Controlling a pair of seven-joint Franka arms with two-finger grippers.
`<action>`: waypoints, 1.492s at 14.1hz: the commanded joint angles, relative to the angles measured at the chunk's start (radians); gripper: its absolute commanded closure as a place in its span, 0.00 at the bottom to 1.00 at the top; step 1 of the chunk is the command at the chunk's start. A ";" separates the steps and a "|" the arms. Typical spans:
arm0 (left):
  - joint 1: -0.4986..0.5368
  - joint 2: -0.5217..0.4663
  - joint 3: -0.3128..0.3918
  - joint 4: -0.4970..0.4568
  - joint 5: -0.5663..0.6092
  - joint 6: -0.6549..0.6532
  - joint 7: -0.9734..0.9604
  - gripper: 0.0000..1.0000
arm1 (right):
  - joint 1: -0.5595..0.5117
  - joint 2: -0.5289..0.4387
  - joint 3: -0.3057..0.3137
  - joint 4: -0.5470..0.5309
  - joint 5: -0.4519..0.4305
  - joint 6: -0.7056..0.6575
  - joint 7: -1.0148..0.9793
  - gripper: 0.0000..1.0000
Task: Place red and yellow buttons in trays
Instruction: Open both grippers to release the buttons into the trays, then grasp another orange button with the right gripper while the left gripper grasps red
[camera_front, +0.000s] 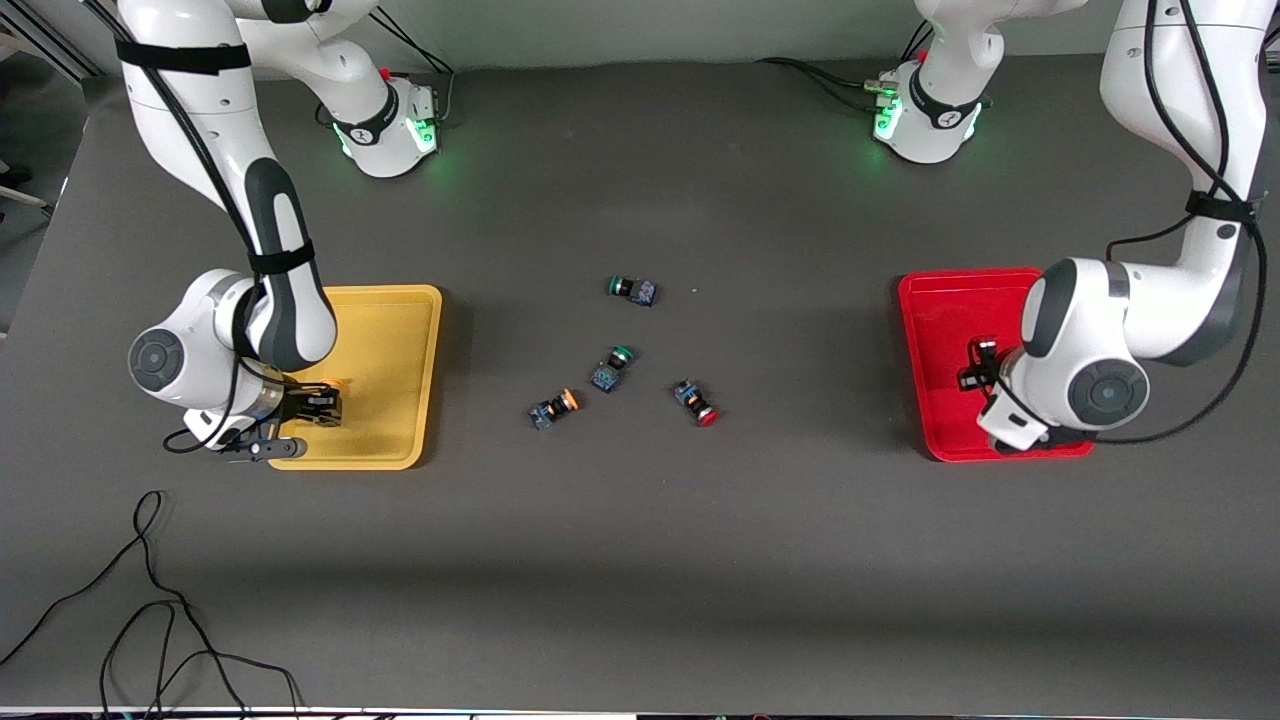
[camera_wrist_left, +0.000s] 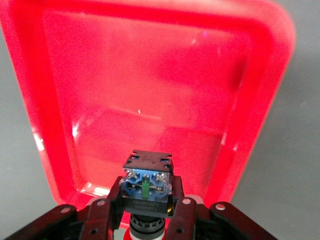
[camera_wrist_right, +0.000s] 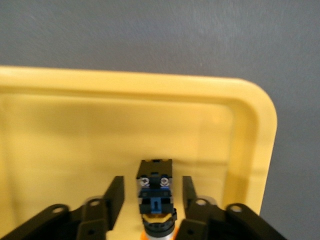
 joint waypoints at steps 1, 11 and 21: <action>0.037 -0.157 -0.012 -0.246 0.013 0.157 0.025 1.00 | 0.013 -0.065 -0.016 0.080 0.002 -0.155 0.075 0.00; -0.085 -0.188 -0.061 -0.151 -0.068 0.037 -0.028 0.00 | 0.368 0.000 0.010 0.324 -0.023 -0.260 1.020 0.00; -0.446 0.395 -0.068 0.577 -0.315 0.055 -0.835 0.00 | 0.415 0.267 0.107 0.387 0.184 0.013 1.419 0.00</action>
